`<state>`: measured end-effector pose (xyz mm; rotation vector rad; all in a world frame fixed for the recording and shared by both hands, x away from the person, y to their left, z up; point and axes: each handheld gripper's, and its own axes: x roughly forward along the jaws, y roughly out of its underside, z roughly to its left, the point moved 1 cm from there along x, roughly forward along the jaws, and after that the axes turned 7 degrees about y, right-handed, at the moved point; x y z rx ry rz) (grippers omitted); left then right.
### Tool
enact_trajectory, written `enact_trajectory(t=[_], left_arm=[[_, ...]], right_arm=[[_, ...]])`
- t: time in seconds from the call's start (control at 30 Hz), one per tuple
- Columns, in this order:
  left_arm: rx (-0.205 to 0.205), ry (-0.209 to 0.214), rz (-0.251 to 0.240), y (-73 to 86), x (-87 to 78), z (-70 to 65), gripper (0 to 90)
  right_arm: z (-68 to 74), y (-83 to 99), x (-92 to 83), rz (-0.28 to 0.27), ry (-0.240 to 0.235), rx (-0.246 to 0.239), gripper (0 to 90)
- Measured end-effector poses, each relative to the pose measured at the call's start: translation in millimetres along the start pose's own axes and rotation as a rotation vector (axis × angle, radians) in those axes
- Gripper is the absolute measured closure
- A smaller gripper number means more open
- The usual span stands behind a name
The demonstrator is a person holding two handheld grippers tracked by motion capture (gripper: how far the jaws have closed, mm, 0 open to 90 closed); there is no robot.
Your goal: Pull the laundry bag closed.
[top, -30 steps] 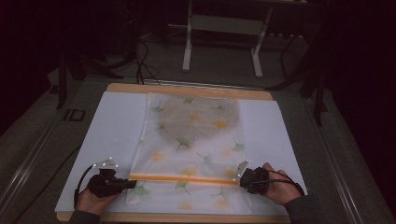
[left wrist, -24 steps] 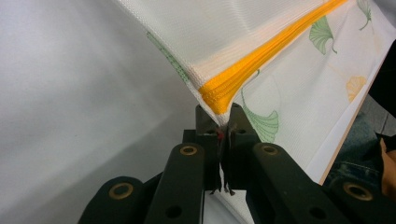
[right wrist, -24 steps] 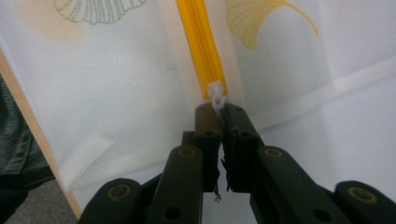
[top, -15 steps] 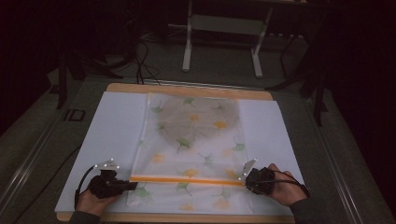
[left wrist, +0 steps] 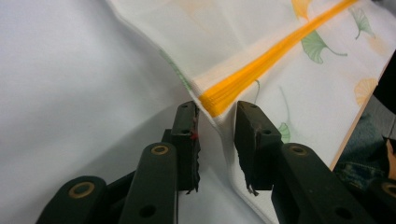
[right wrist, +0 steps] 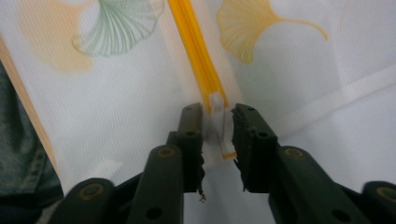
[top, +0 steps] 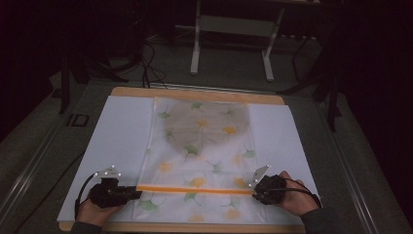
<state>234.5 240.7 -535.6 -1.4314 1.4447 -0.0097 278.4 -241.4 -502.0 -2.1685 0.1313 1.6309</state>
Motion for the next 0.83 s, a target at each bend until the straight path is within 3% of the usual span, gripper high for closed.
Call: enact_trajectory(t=[0.27, 0.43, 0.47, 0.57, 0.6, 0.67, 0.8, 0.83], left_arm=[[-0.006, -0.042, -0.041, 0.1, -5.7, 1.5, 67.9], [-0.002, -0.073, -0.051, -0.5, -5.9, 1.3, 67.8], [-0.003, -0.076, -0.055, -0.6, -6.5, 1.5, 67.8], [-0.001, -0.099, -0.059, -0.5, -7.1, 2.1, 67.2], [-0.003, -0.153, -0.065, -0.9, -7.4, 3.4, 66.0], [0.004, -0.21, -0.066, -1.5, -7.7, 5.0, 63.5], [-0.008, -0.366, -0.086, -2.4, -7.2, 10.7, 56.4], [-0.008, -0.366, -0.086, -2.4, -7.2, 10.7, 53.5]], right_arm=[[-4.8, 2.6, -1.5, -0.087, 0.009, 0.081, 60.9], [-12.3, 9.3, -5.8, -0.192, 0.047, 0.185, 58.1], [-15.3, 13.7, -5.6, -0.2, 0.064, 0.217, 57.2], [-16.2, 15.3, -5.7, -0.201, 0.07, 0.23, 57.0], [-20.1, 22.8, -6.4, -0.221, 0.097, 0.288, 56.6], [-21.8, 29.0, -7.0, -0.237, 0.114, 0.345, 56.1], [-24.0, 43.6, -3.2, -0.258, 0.169, 0.441, 53.4], [-24.3, 47.7, -1.7, -0.268, 0.186, 0.475, 52.5]])
